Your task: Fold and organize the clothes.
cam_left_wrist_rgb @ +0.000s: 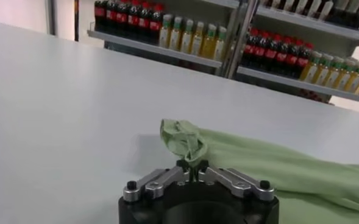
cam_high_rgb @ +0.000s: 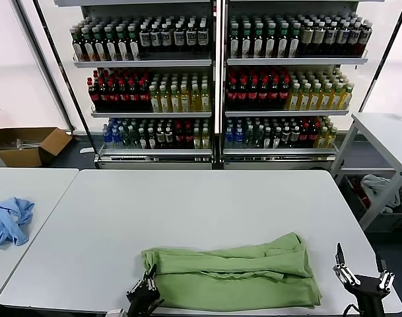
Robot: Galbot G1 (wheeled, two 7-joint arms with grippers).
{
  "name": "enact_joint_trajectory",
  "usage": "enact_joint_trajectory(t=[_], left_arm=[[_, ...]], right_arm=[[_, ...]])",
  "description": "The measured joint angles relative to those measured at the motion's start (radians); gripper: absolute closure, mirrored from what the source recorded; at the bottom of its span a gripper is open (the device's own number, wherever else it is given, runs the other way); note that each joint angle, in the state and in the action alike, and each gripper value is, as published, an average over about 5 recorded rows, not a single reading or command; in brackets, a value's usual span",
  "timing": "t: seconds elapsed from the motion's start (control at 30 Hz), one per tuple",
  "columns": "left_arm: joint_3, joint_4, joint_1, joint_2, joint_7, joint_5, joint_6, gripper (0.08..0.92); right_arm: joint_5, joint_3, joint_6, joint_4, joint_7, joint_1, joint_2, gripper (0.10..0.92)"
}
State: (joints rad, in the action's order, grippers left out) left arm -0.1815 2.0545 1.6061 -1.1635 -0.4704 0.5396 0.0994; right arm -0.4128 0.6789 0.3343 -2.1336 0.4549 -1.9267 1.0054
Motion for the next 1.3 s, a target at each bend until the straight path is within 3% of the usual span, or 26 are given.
enact_joint_trajectory(t=[0.3,0.83,1.03,1.3], left_arm=[[-0.099,0.054,-0.002,0.023,-0.040,0.059,0.018,0.902],[-0.481,0.128,0.013,0.042,-0.127,0.104,0.077,0.902],[-0.456,0.199,0.063,0.015,-0.127,0.019,0.054,0.902],[-0.276,0.251,0.069,0.006,-0.095,-0.095,0.039,0.902]], right_arm=[[-0.001,-0.003,-0.015,-0.007,0.002,0.017,-0.004,0.203],[-0.001,-0.014,-0.037,-0.010,0.009,0.045,-0.005,0.203],[0.001,-0.011,-0.046,-0.016,0.011,0.046,-0.002,0.203],[0.010,-0.020,-0.050,-0.018,0.013,0.052,0.005,0.203]])
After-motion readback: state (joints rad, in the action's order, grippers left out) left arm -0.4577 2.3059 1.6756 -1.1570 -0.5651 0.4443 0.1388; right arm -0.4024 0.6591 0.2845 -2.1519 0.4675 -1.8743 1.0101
